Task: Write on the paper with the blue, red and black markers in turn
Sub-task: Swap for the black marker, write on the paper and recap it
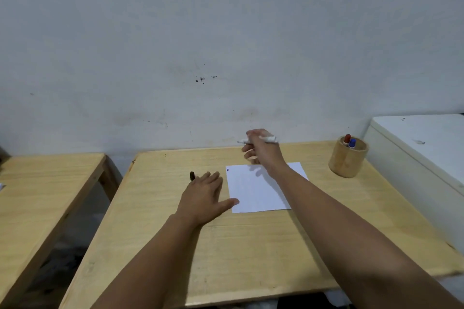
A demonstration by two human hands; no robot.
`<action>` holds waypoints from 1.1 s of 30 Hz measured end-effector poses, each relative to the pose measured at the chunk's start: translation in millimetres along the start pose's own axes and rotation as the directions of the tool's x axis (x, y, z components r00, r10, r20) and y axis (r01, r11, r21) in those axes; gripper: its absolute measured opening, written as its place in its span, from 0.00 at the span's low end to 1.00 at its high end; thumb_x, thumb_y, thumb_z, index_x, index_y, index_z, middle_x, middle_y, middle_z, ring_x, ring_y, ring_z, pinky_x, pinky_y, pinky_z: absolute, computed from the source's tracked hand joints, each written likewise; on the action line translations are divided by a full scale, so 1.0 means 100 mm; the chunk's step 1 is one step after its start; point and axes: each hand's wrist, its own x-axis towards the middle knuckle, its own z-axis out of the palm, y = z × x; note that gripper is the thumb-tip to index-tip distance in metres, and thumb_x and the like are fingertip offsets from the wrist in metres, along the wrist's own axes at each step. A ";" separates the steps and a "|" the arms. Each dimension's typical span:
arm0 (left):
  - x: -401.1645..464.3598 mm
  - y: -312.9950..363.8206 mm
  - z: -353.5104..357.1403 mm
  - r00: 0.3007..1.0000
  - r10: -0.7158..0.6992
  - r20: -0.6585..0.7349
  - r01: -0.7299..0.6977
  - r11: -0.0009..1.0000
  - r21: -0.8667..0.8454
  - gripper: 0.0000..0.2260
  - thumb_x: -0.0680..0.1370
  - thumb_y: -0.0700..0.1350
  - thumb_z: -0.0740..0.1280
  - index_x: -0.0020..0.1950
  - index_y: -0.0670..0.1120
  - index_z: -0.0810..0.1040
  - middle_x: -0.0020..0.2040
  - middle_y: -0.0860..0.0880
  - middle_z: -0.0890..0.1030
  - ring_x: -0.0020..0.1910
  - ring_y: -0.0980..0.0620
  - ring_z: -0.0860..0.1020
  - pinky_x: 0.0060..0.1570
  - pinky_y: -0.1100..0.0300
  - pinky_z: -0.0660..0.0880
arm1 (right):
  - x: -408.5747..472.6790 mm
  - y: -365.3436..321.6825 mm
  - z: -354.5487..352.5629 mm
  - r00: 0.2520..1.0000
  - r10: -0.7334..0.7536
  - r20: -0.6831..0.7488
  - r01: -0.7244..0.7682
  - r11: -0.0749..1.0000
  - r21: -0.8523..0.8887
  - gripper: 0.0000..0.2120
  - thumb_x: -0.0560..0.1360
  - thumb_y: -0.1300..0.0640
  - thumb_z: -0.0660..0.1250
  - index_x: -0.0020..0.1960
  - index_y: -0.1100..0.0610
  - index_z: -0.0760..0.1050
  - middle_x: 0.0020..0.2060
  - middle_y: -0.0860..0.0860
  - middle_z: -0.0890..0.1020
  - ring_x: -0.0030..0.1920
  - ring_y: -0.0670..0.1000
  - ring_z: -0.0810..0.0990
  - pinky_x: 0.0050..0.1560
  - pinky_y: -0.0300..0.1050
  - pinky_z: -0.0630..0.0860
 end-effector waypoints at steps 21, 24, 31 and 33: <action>0.00 -0.03 0.07 0.996 -0.032 -0.080 0.025 0.996 -0.082 0.40 0.71 0.73 0.66 0.74 0.48 0.75 0.79 0.52 0.69 0.81 0.50 0.61 0.77 0.47 0.59 | 0.03 0.82 0.22 0.998 -0.036 0.045 0.045 0.976 -0.211 0.15 0.79 0.50 0.72 0.39 0.59 0.81 0.33 0.53 0.88 0.32 0.49 0.85 0.35 0.43 0.78; -0.01 -0.02 0.07 0.996 -0.038 -0.081 0.031 0.995 -0.091 0.40 0.72 0.73 0.66 0.75 0.48 0.74 0.80 0.52 0.68 0.81 0.51 0.61 0.77 0.48 0.58 | 0.02 0.82 0.21 0.997 -0.055 0.055 0.067 0.971 -0.232 0.15 0.79 0.49 0.73 0.41 0.59 0.83 0.35 0.55 0.88 0.33 0.50 0.86 0.35 0.42 0.79; -0.01 -0.02 0.07 0.995 -0.040 -0.090 0.030 0.993 -0.110 0.40 0.72 0.73 0.67 0.75 0.48 0.74 0.80 0.53 0.68 0.81 0.51 0.60 0.77 0.48 0.57 | 0.05 0.85 0.21 0.996 -0.064 0.063 0.078 0.968 -0.239 0.15 0.79 0.50 0.73 0.41 0.60 0.83 0.36 0.56 0.88 0.34 0.51 0.86 0.36 0.42 0.79; 0.00 -0.03 0.08 0.995 -0.041 -0.094 0.030 0.993 -0.111 0.40 0.71 0.73 0.67 0.75 0.49 0.74 0.80 0.53 0.68 0.81 0.51 0.61 0.77 0.48 0.57 | 0.06 0.86 0.22 0.995 -0.067 0.071 0.082 0.968 -0.236 0.14 0.79 0.51 0.73 0.40 0.60 0.83 0.36 0.56 0.88 0.34 0.51 0.85 0.37 0.43 0.80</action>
